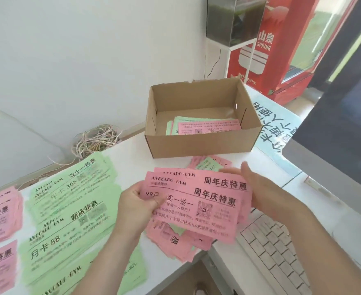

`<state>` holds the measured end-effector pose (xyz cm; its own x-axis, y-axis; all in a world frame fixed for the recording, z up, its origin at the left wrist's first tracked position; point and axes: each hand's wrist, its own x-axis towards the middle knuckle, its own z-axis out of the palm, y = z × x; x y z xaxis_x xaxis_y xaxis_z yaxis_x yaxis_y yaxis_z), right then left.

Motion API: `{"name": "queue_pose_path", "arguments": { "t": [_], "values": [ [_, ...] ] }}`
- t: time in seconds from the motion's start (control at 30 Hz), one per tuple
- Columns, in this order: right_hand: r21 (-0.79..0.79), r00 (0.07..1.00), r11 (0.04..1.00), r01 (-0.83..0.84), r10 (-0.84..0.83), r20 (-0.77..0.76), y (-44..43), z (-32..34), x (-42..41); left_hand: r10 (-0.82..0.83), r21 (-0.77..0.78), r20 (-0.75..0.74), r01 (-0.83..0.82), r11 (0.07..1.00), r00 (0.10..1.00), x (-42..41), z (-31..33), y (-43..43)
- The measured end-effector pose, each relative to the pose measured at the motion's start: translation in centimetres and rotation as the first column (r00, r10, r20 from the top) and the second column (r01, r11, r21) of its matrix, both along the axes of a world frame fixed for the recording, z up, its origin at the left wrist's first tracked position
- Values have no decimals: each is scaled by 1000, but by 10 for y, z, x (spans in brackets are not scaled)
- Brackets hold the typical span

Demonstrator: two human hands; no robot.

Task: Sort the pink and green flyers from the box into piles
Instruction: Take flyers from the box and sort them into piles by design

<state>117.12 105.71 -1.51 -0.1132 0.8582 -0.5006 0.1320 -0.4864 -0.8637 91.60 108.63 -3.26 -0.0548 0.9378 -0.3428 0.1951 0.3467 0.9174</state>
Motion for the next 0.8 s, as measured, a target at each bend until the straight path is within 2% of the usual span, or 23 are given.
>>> {"name": "queue_pose_path", "arguments": {
  "t": [0.1, 0.17, 0.23, 0.37, 0.47, 0.57, 0.63, 0.7, 0.8],
  "values": [
    [122, 995, 992, -10, -3, 104, -16, -10, -2, 0, -11, -52, -1, 1000, 999, 7, -6, -4],
    [144, 975, 985, 90, -117, 188, -23, -17, -5, 15, -10, -64, -16, 1000, 998, 8, -8, -6],
    [154, 912, 978, 143, -191, 364, -23, -24, -10, 20, -9, -62, -21, 1000, 998, 9, -10, -9],
    [166, 849, 981, 97, -169, 500, -26, -30, -21, 8, -2, -131, -8, 1000, 991, 3, -14, -14],
    [208, 745, 973, 98, -210, 633, -24, -33, -16, -77, -31, -215, 72, 997, 974, -8, -13, -13],
    [241, 642, 968, 62, -224, 733, -12, -42, -9, -152, -31, -437, 154, 988, 886, -15, -18, -8],
    [216, 626, 976, 16, -178, 760, -3, -46, -12, -155, -5, -590, 189, 982, 793, -12, -22, -4],
    [167, 626, 986, -14, -121, 771, 4, -48, -20, -142, 22, -644, 203, 979, 752, -7, -26, -1],
    [121, 583, 992, -27, -83, 809, 11, -54, -30, -98, 76, -659, 195, 978, 746, 0, -31, 5]
  ]
}}
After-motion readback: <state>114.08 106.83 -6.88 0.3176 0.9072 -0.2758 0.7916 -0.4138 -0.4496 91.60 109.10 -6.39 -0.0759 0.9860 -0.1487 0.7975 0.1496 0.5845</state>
